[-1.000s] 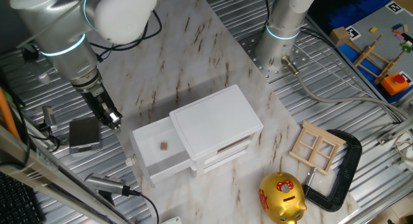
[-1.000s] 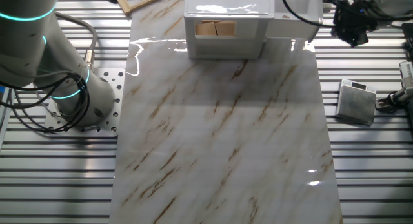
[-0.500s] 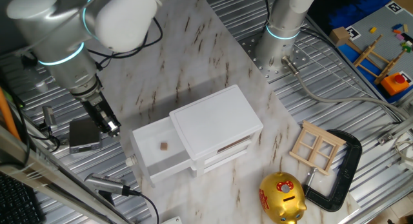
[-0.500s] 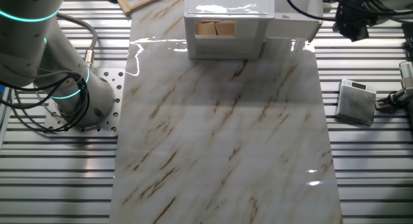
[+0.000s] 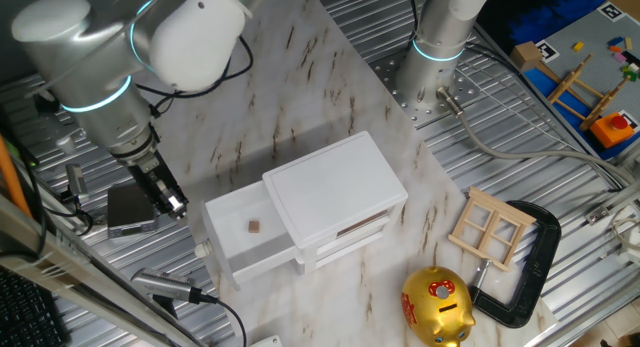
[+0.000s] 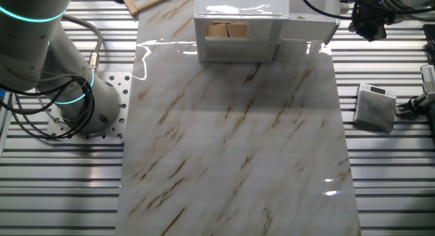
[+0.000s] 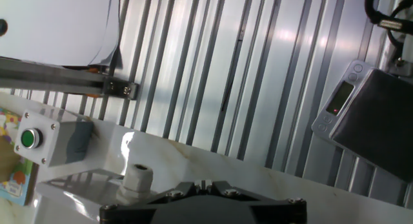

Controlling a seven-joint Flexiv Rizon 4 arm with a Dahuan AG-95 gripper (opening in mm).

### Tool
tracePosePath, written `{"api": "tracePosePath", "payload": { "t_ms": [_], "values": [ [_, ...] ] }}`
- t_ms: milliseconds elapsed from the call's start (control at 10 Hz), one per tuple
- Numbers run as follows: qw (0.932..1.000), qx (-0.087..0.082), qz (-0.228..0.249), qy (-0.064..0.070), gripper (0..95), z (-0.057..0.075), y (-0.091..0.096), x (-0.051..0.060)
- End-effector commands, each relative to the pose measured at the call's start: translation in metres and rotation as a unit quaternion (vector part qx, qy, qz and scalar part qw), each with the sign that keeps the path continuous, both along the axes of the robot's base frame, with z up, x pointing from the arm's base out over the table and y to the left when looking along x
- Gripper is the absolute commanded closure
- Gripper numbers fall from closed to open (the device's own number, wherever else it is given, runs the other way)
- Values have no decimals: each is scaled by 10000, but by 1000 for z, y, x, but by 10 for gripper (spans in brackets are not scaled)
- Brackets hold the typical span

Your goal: Put things in the drawer

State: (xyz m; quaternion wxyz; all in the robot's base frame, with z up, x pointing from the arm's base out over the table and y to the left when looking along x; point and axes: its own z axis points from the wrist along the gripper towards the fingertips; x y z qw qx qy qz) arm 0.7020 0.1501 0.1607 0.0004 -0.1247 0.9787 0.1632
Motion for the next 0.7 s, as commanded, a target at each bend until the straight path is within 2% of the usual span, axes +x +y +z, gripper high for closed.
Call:
{"api": "tracePosePath", "payload": {
  "t_ms": [100, 300, 700],
  "values": [
    [10000, -21, -3, 2, 950, -1, -1, -2],
    [10000, -27, 18, 35, 950, -4, -5, -7],
    [9999, 16, -74, 102, 950, -9, -11, -23]
  ]
}}
